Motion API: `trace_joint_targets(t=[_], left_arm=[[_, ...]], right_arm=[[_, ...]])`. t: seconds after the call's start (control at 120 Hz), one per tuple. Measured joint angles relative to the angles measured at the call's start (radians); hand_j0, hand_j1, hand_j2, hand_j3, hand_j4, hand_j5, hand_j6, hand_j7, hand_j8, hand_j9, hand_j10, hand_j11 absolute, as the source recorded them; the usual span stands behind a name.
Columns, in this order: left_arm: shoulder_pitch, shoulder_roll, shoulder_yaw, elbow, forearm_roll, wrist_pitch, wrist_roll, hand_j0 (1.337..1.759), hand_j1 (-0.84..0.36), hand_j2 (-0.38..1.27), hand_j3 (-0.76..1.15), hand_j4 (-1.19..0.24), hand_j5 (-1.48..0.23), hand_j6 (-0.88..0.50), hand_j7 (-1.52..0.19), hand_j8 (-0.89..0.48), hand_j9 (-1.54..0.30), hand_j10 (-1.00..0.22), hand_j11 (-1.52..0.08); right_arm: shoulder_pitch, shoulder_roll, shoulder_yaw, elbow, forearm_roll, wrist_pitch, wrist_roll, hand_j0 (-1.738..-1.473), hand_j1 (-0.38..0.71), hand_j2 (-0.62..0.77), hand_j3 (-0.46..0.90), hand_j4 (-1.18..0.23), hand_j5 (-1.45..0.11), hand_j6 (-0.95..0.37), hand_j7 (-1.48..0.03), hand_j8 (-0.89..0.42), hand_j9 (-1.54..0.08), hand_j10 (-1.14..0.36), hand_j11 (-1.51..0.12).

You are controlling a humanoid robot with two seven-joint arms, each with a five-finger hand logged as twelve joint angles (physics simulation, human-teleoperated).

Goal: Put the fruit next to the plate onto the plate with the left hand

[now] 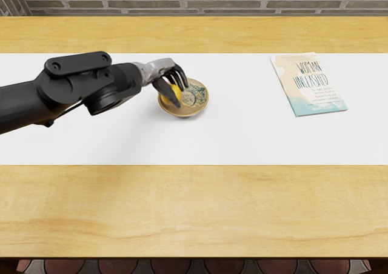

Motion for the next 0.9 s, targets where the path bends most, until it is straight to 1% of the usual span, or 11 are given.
trace_joint_targets(t=[0.033,0.25,0.342,0.483,0.55,0.65,0.708,0.742,0.817,0.85,0.9], left_arm=[[0.000,-0.004,0.000,0.009,0.000,0.002,-0.001,1.653,-0.33,0.41,0.00,-0.71,-1.01,-0.62,-0.98,-0.41,-0.98,-0.51,-0.98],[0.000,-0.011,-0.002,0.036,0.003,0.007,-0.002,1.654,-0.34,0.41,0.00,-0.70,-0.98,-0.62,-0.95,-0.41,-0.95,-0.51,-0.95],[0.000,-0.018,-0.003,0.038,0.003,0.008,-0.002,1.655,-0.32,0.36,0.00,-0.65,-0.89,-0.61,-0.88,-0.43,-0.88,-0.50,-0.88],[0.002,-0.019,-0.012,0.038,0.002,0.010,-0.004,1.657,-0.11,0.20,0.00,-0.43,-0.58,-0.41,-0.57,-0.31,-0.57,-0.35,-0.57],[-0.001,-0.017,-0.015,0.038,0.002,0.004,-0.003,1.657,0.01,0.15,0.00,-0.32,-0.43,-0.30,-0.42,-0.23,-0.42,-0.26,-0.42],[-0.013,-0.002,-0.050,0.035,0.000,-0.004,0.000,1.657,0.14,0.09,0.00,-0.20,-0.27,-0.19,-0.26,-0.15,-0.26,-0.16,-0.26],[-0.005,0.056,-0.096,0.029,-0.033,-0.056,0.002,1.658,0.19,0.07,0.00,-0.15,-0.20,-0.14,-0.20,-0.11,-0.20,-0.13,-0.20],[0.001,0.122,-0.125,0.012,-0.084,-0.104,0.003,1.658,0.21,0.06,0.00,-0.13,-0.17,-0.12,-0.17,-0.10,-0.17,-0.11,-0.17],[0.011,0.307,-0.190,-0.067,-0.228,-0.213,0.004,1.658,0.25,0.04,0.00,-0.09,-0.12,-0.09,-0.12,-0.07,-0.12,-0.08,-0.12],[0.034,0.402,-0.215,-0.111,-0.294,-0.259,0.004,1.658,0.26,0.04,0.00,-0.08,-0.11,-0.08,-0.11,-0.06,-0.11,-0.07,-0.11],[0.064,0.509,-0.244,-0.176,-0.379,-0.331,0.005,1.658,0.28,0.03,0.00,-0.06,-0.09,-0.06,-0.09,-0.05,-0.09,-0.05,-0.09]], right_arm=[[0.000,0.000,0.000,0.000,0.000,0.000,0.000,-1.658,-0.33,0.00,0.00,-0.02,-0.02,-0.02,-0.02,-0.02,-0.02,-0.02,-0.02],[0.000,0.000,0.000,0.000,0.000,0.000,0.000,-1.658,-0.33,0.00,0.00,-0.02,-0.02,-0.02,-0.02,-0.02,-0.02,-0.02,-0.02],[0.000,0.000,0.000,0.000,0.000,0.000,0.000,-1.658,-0.33,0.00,0.00,-0.02,-0.02,-0.02,-0.02,-0.02,-0.02,-0.02,-0.02],[0.000,0.000,0.000,0.000,0.000,0.000,0.000,-1.658,-0.33,0.00,0.00,-0.02,-0.02,-0.02,-0.02,-0.02,-0.02,-0.02,-0.02],[0.000,0.000,0.000,0.000,0.000,0.000,0.000,-1.658,-0.33,0.00,0.00,-0.02,-0.02,-0.02,-0.02,-0.02,-0.02,-0.02,-0.02],[0.000,0.000,0.000,0.000,0.000,0.000,0.000,-1.658,-0.33,0.00,0.00,-0.02,-0.02,-0.02,-0.02,-0.02,-0.02,-0.02,-0.02],[0.000,0.000,0.000,0.000,0.000,0.000,0.000,-1.658,-0.33,0.00,0.00,-0.02,-0.02,-0.02,-0.02,-0.02,-0.02,-0.02,-0.02],[0.000,0.000,0.000,0.000,0.000,0.000,0.000,-1.658,-0.33,0.00,0.00,-0.02,-0.02,-0.02,-0.02,-0.02,-0.02,-0.02,-0.02],[0.000,0.000,0.000,0.000,0.000,0.000,0.000,-1.658,-0.33,0.00,0.00,-0.02,-0.02,-0.02,-0.02,-0.02,-0.02,-0.02,-0.02],[0.000,0.000,0.000,0.000,0.000,0.000,0.000,-1.658,-0.33,0.00,0.00,-0.02,-0.02,-0.02,-0.02,-0.02,-0.02,-0.02,-0.02],[0.000,0.000,0.000,0.000,0.000,0.000,0.000,-1.658,-0.33,0.00,0.00,-0.02,-0.02,-0.02,-0.02,-0.02,-0.02,-0.02,-0.02]])
